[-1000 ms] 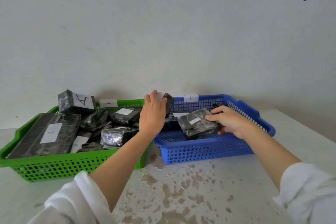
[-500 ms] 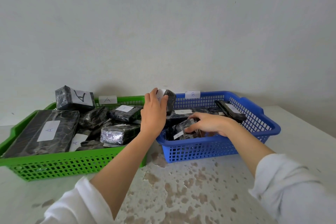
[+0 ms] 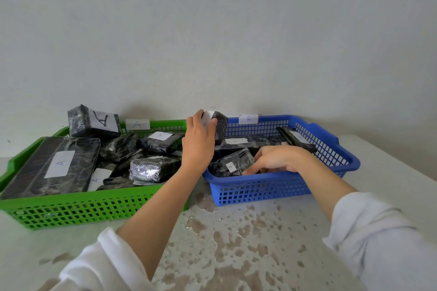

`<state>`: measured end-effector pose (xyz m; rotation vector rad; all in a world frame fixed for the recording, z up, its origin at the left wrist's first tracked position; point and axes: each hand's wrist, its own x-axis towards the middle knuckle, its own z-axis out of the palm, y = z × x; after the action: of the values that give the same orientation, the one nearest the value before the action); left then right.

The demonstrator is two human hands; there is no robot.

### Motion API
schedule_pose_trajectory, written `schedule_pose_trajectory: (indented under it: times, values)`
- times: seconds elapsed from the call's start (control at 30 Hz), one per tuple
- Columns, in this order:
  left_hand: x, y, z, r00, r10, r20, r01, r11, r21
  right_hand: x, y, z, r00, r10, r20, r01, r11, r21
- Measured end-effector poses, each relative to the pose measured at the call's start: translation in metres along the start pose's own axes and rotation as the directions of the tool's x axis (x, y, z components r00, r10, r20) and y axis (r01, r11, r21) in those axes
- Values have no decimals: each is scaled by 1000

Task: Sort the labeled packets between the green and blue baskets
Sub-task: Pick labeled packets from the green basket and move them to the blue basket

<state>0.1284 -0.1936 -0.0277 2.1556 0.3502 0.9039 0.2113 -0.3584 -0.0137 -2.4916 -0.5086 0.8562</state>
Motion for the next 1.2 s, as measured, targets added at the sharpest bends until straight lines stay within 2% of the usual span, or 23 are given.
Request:
schedule_pose_trajectory:
  times: [0.07,0.23,0.3,0.33,0.4,0.47,0.5,0.53,0.57,0.6,0.63,0.67,0.7,0.73,0.8,0.9,0.97,1.07,1.13,1.2]
  values:
    - [0,0,0,1000,-5,-2,5,1000,-5,2,-3,0,999,25,43,-25,1000,-10]
    - [0,0,0,1000,2,-6,-2,1000,-7,12,-7,7,996,77,-40,-66,974,218]
    - [0,0,0,1000,3,-7,-3,1000,-7,13,-7,7,996,70,-47,-56,968,245]
    - [0,0,1,1000,3,-7,-3,1000,-10,14,-7,7,997,62,-52,-50,978,203]
    - [1,-1,0,1000,2,-10,-2,1000,-16,13,-7,6,995,54,-81,-56,998,-22]
    - [2,-1,0,1000,-5,-15,5,999,-33,14,-7,7,987,20,-158,-59,967,-249]
    - [2,-1,-1,1000,-13,-19,12,999,-51,15,-8,8,973,-32,-229,-34,960,-278]
    - [2,0,-2,999,-21,-25,19,997,-72,16,-9,9,938,-99,-333,23,974,-225]
    - [2,1,-2,999,-24,-32,21,996,-90,18,-10,9,876,-151,-457,131,988,-77]
    - [2,3,-3,999,-13,-36,10,995,-101,16,-14,7,825,-162,-541,279,950,142]
    - [1,5,-3,999,15,-33,-18,994,-104,11,-20,4,813,-153,-562,406,841,358]
    - [0,8,-3,998,59,-15,-60,993,-98,7,-25,0,831,-166,-531,467,728,502]
    - [-1,10,-3,993,115,18,-113,990,-82,3,-30,-4,847,-210,-489,490,667,562]
    - [-3,12,-3,982,177,59,-174,983,-55,0,-32,-7,852,-261,-453,501,655,565]
    - [-4,14,-6,949,284,139,-286,958,-6,-5,-32,-12,854,-321,-409,507,688,519]
    - [3,12,-17,921,332,204,-351,934,67,-6,-23,-17,856,-311,-412,500,697,513]
    - [9,4,-24,931,299,210,-349,897,271,-3,-16,-20,851,-244,-464,488,692,531]
    - [12,-7,-29,967,67,247,-200,800,565,5,-3,-20,866,-146,-478,423,722,548]
    - [10,-11,-27,950,-78,303,-139,763,631,11,-2,-16,907,-117,-404,348,749,565]
    - [10,-12,-25,930,-142,340,-108,777,621,16,-9,-9,939,-106,-328,290,757,586]
